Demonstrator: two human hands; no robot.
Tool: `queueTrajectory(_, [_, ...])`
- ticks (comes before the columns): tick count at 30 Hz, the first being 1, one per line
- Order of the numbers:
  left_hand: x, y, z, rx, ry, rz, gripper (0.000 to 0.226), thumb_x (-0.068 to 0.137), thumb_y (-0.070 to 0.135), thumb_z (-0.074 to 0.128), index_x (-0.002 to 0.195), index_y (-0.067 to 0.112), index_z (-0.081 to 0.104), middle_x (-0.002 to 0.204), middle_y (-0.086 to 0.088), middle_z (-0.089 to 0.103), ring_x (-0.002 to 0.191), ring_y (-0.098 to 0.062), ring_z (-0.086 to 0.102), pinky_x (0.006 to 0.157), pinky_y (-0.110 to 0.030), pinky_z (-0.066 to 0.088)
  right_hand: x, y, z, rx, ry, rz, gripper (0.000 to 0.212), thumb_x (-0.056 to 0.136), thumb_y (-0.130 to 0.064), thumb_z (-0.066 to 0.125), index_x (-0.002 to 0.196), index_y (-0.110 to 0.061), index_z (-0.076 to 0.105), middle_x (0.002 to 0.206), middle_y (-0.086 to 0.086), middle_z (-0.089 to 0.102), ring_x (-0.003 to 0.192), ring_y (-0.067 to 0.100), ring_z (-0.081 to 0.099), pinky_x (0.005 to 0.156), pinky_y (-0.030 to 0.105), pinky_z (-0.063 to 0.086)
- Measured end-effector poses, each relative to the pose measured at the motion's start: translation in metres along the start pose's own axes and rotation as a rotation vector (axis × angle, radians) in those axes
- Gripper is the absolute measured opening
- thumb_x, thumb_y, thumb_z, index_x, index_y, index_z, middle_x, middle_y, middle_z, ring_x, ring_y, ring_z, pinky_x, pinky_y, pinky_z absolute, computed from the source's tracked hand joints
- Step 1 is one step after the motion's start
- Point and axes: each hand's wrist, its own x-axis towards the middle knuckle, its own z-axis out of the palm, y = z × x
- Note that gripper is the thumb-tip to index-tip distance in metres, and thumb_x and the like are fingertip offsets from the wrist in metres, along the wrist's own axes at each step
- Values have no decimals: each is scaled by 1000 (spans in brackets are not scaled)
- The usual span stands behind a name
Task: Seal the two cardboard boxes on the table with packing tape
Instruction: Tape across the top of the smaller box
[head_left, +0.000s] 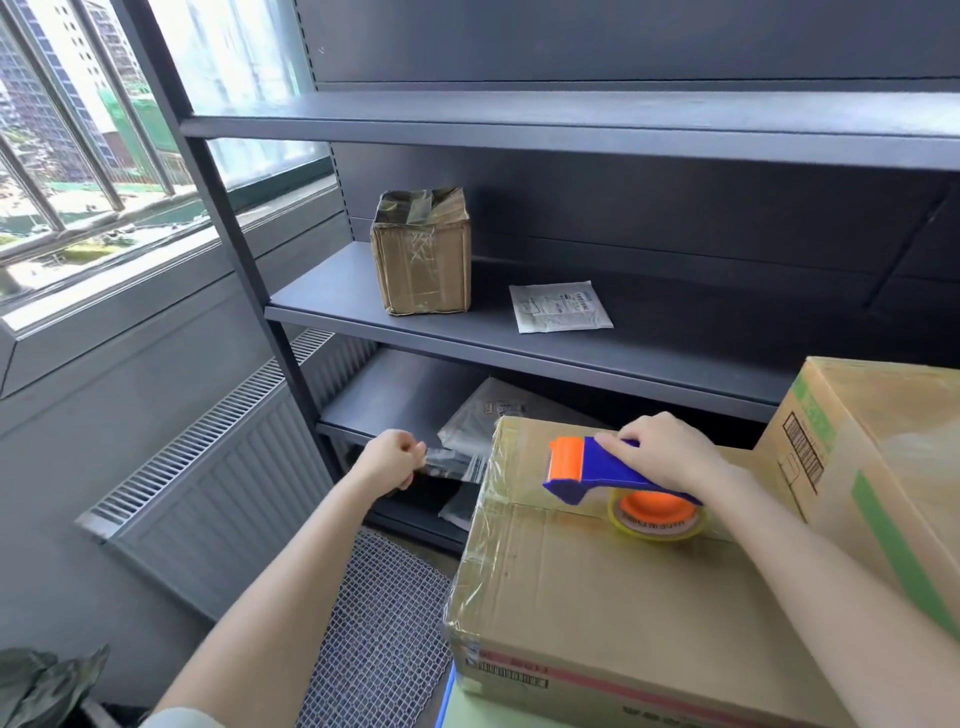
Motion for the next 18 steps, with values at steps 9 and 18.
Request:
queueTrajectory(9, [18,-8,32,-1,74,-44,25,95,27,48,74,13,52,63,3,50,58,-14,42,50,-24,32,0,-9,10,-56,-46,-14,48,92,-60,32,72,-25,60,69,-6,62,64,11,57,53,23,40])
queueTrajectory(18, [10,-23,56,-5,41,-67,28,98,27,44,76,11,52,60,4,47,51,-12,37,47,-25,29,-2,-6,9,-39,-47,-12,53,91,-61,31,69,-23,61,66,-5,60,63,12,55,50,25,37])
